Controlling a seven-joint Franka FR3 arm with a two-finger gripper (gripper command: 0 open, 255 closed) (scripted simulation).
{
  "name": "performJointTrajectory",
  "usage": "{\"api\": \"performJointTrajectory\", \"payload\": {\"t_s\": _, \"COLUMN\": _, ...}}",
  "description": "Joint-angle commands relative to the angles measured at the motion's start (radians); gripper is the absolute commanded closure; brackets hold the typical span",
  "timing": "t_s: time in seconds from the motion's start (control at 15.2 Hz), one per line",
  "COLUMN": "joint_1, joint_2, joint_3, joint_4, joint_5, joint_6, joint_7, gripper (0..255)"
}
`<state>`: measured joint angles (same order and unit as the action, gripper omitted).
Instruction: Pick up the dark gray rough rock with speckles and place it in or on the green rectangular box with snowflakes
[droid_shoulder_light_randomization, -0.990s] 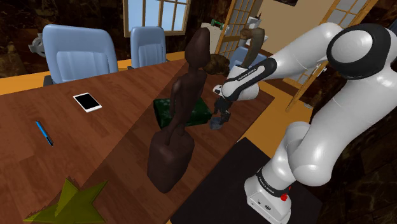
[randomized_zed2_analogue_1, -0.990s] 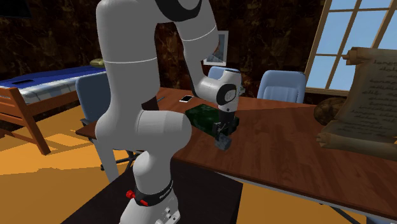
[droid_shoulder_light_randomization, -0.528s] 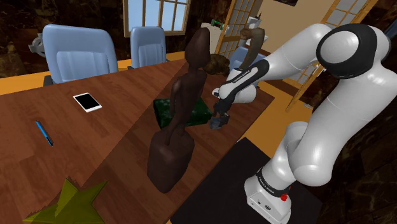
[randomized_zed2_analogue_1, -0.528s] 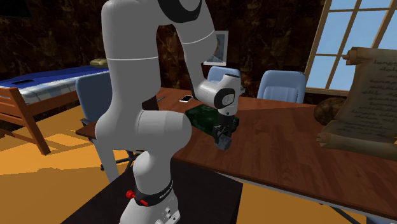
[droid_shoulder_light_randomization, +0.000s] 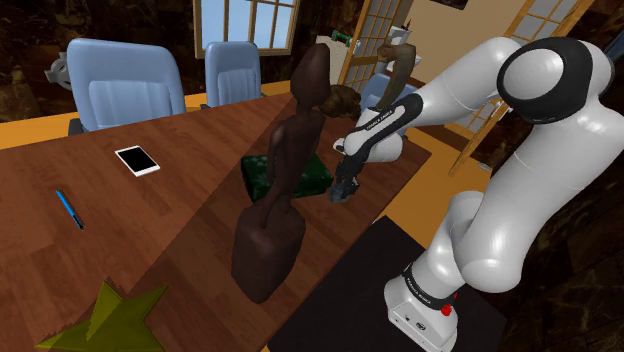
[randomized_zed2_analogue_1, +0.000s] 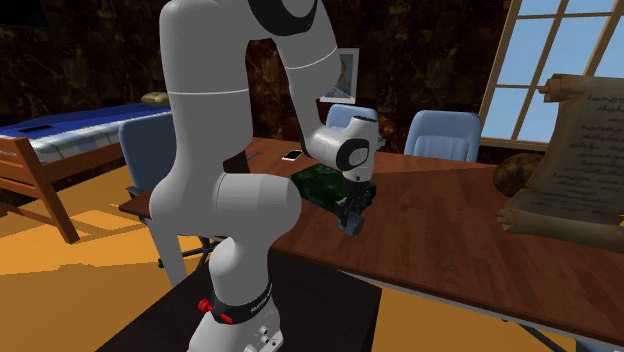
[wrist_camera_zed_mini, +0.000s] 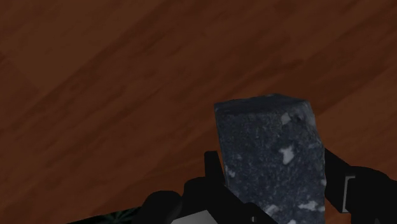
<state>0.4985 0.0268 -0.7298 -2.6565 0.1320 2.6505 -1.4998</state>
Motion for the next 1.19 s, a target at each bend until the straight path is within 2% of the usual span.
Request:
{"api": "performJointTrajectory", "payload": {"t_s": 0.0, "joint_1": 0.0, "joint_2": 0.001, "joint_3": 0.0, "joint_4": 0.0, "joint_5": 0.001, "joint_6": 0.001, "joint_7": -0.001, "gripper": 255}}
{"api": "performJointTrajectory", "payload": {"t_s": 0.26, "joint_1": 0.0, "joint_2": 0.0, "joint_3": 0.0, "joint_4": 0.0, "joint_5": 0.0, "joint_6": 0.0, "joint_7": 0.0, "gripper": 255}}
{"api": "performJointTrajectory", "payload": {"t_s": 0.66, "joint_1": -0.02, "joint_2": -0.12, "joint_3": -0.007, "joint_4": 0.006, "joint_5": -0.167, "joint_6": -0.092, "joint_7": 0.123, "gripper": 255}}
{"api": "performJointTrajectory", "payload": {"t_s": 1.12, "joint_1": -0.059, "joint_2": -0.237, "joint_3": 0.025, "joint_4": 0.028, "joint_5": -0.275, "joint_6": -0.211, "joint_7": 0.207, "gripper": 255}}
